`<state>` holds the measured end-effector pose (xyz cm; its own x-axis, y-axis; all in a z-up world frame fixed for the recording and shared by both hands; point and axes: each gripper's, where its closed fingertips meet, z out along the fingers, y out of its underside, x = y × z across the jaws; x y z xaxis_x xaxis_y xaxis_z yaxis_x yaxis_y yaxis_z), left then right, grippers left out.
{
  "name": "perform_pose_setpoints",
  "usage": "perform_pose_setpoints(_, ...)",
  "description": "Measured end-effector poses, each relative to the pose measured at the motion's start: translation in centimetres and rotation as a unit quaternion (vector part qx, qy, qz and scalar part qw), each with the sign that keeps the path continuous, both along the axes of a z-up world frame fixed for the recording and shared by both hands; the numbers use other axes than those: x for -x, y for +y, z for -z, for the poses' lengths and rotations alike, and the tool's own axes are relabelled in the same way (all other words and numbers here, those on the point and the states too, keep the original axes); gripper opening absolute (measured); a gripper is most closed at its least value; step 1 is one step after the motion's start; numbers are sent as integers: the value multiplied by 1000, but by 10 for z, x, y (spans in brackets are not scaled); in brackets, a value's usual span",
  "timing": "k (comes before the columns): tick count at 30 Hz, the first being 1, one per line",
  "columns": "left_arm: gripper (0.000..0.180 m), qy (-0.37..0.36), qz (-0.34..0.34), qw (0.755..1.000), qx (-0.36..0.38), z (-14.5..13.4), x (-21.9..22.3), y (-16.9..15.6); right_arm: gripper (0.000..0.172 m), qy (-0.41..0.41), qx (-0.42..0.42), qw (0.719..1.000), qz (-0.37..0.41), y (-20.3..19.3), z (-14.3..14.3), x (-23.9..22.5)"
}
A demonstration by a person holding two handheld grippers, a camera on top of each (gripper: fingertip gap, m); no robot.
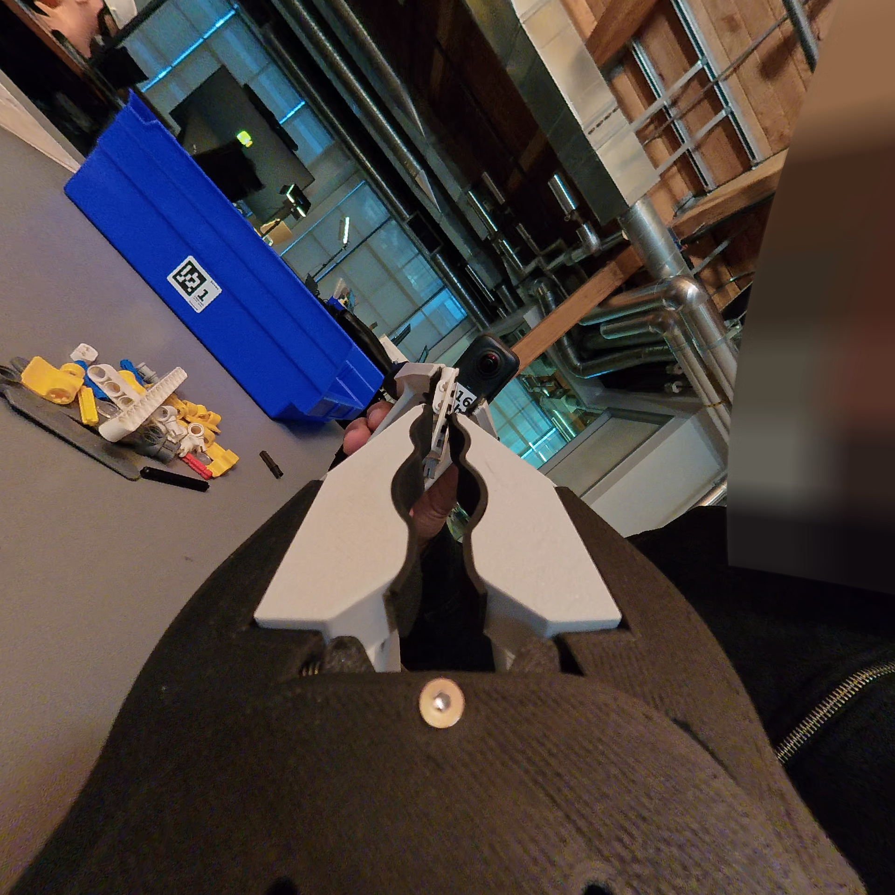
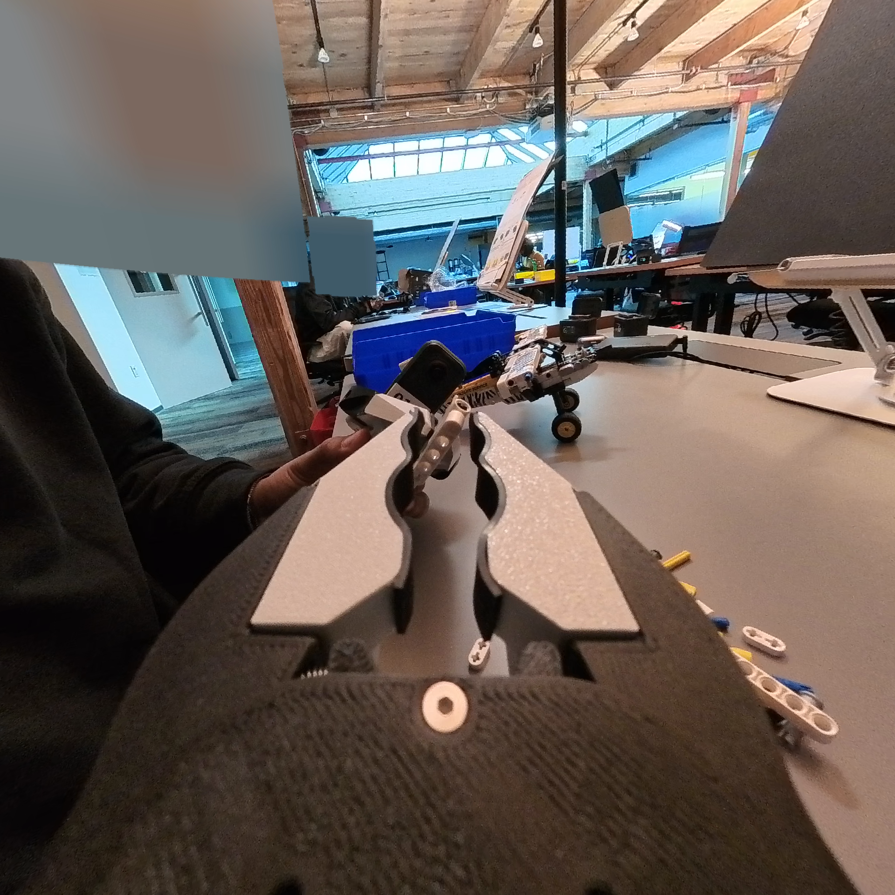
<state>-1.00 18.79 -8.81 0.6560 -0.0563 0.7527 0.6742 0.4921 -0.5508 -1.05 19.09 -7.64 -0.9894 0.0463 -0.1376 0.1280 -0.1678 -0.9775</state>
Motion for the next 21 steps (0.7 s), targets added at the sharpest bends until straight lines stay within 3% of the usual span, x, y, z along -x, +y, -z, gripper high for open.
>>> perform_pose_setpoints(21,1,0,0,1000,-3,0,0,-1,12,-2,3,1000,5,1,-1,2)
